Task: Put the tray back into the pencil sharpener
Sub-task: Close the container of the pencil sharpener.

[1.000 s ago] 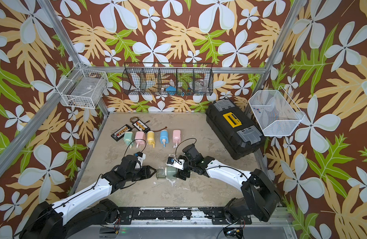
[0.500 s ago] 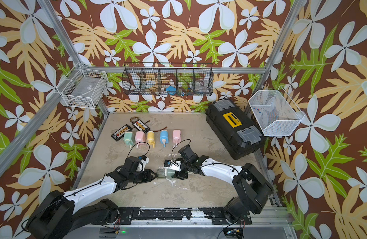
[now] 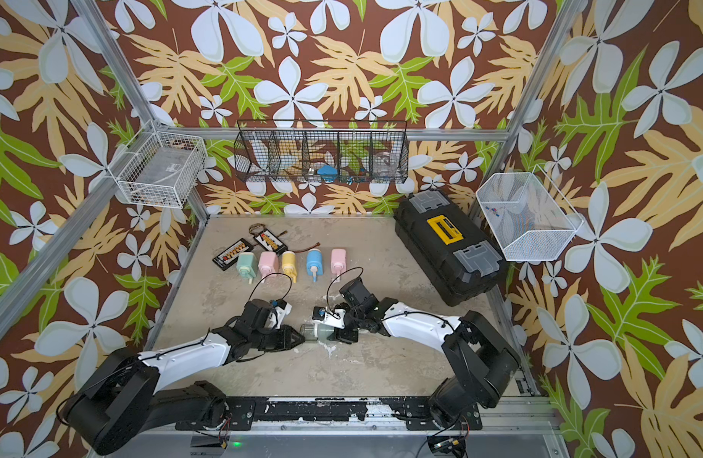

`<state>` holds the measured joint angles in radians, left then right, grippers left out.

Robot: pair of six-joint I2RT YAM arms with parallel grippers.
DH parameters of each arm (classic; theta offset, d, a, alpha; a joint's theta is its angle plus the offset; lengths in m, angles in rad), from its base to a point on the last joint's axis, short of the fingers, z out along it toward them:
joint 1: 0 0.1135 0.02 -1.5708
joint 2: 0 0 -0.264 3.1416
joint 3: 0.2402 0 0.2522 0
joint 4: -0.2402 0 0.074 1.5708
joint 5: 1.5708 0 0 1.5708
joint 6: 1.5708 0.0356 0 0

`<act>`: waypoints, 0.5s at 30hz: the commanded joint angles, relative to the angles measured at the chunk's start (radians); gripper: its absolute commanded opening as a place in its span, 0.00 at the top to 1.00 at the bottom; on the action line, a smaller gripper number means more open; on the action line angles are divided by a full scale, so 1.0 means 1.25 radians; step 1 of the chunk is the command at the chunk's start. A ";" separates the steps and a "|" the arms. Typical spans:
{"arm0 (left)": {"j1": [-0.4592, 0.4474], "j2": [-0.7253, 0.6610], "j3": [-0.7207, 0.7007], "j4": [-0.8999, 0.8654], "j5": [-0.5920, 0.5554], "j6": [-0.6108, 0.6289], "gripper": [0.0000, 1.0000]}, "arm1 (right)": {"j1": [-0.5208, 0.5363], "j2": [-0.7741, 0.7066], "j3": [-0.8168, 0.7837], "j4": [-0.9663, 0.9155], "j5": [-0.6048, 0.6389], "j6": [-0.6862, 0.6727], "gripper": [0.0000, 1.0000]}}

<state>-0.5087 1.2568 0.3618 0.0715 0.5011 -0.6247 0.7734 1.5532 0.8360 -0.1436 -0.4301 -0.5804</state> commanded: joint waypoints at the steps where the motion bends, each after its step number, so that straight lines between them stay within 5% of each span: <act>1: 0.002 0.012 0.006 0.023 0.024 0.020 0.71 | 0.004 0.008 -0.001 -0.012 -0.001 -0.001 0.39; 15: 0.002 -0.050 0.046 -0.064 -0.101 0.011 0.58 | 0.003 0.001 -0.020 -0.011 -0.002 -0.004 0.38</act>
<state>-0.5087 1.1931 0.4084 0.0082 0.4358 -0.5983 0.7750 1.5539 0.8227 -0.1150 -0.4400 -0.5808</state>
